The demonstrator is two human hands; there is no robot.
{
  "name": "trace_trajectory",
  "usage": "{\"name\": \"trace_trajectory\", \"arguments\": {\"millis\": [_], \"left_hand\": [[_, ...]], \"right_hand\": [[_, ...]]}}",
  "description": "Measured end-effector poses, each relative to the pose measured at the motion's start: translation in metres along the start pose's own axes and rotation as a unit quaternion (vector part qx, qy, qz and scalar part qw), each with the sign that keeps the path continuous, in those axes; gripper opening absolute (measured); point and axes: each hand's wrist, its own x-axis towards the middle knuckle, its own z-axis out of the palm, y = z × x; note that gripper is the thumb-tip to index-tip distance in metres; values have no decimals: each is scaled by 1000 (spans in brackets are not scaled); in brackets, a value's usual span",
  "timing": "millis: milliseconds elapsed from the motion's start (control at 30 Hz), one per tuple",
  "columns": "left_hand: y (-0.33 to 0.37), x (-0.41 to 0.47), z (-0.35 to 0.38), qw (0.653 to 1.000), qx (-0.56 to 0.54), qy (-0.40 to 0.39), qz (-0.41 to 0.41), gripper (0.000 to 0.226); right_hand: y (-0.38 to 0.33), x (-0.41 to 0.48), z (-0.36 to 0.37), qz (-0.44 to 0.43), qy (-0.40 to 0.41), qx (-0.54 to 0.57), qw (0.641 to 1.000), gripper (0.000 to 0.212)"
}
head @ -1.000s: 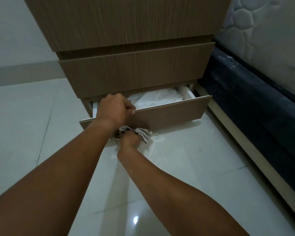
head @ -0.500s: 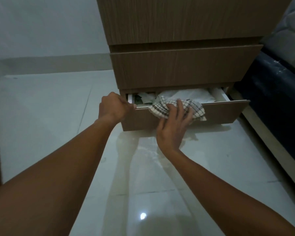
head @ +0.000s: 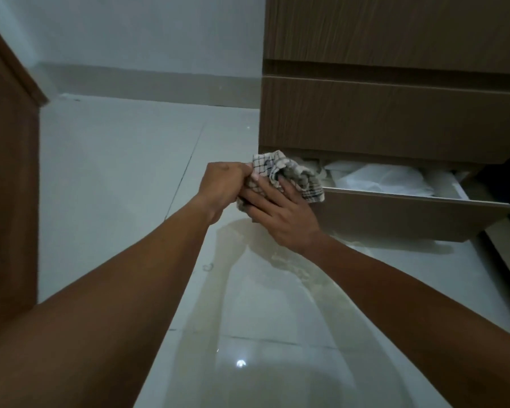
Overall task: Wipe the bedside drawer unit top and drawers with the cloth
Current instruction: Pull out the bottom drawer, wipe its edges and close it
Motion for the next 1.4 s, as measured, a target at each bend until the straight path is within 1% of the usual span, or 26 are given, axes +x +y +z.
{"name": "trace_trajectory", "arguments": {"millis": [33,100,133,200,267,300,333,367,400,433,500,533,600,667,833,933,1000,1033,1100,1200,1233,1300,1333,1400], "left_hand": [[-2,1,0,1000,8,1,9,21],[-3,2,-1,999,24,7,21,23],[-1,2,-1,999,24,10,25,23],[4,1,3,999,20,16,44,26],[10,-3,6,994,57,16,96,29],[11,-5,8,986,101,9,129,26],[12,-7,10,975,154,-5,158,23],[12,-9,13,962,204,-18,182,20],[11,-11,16,950,240,-29,200,18],[11,-12,19,939,266,-34,214,18],[13,-12,22,923,308,-30,231,18],[15,-11,23,914,329,-28,236,18],[19,-10,24,900,364,-24,240,18],[20,-9,28,890,386,-15,242,17],[20,-10,40,859,440,29,260,17],[21,-11,45,833,476,54,275,18],[22,-13,50,817,500,65,280,17],[22,-14,52,813,507,71,278,17],[22,-14,55,807,515,82,277,16],[21,-15,59,796,524,93,287,16],[22,-15,60,793,526,94,293,16],[24,-17,65,784,535,101,298,17],[25,-18,67,783,537,104,296,17],[27,-20,69,785,535,108,293,16]], "right_hand": [[3,-1,1,-15,-4,-4,1000,33],[5,-3,4,-42,-12,-7,999,44],[7,-4,5,-71,-25,-28,997,48],[11,-10,4,-114,-81,-47,989,45],[16,-19,1,-127,-154,-64,978,42],[17,-22,-2,-150,-187,-77,968,44],[18,-25,-5,-164,-206,-67,962,47],[18,-28,-4,-177,-218,-92,955,52],[19,-31,-6,-197,-207,-124,950,56],[22,-32,-7,-208,-195,-128,950,58],[29,-35,-13,-216,-187,-112,952,59],[32,-39,-15,-219,-216,-109,945,58],[41,-56,-19,-221,-245,-89,940,55],[56,-80,-19,-194,-240,-65,949,52],[74,-107,-40,-117,-231,-70,963,51],[83,-114,-50,-76,-227,-42,970,42],[93,-126,-55,-44,-211,-25,976,41],[98,-134,-57,-18,-203,-20,979,43],[106,-146,-64,60,-179,-26,982,49],[105,-146,-69,195,-136,-67,969,60],[102,-142,-69,240,-129,-68,960,63],[97,-134,-70,316,-132,-36,939,66],[95,-130,-71,342,-140,-13,929,65],[93,-123,-71,370,-152,12,916,55]]}}
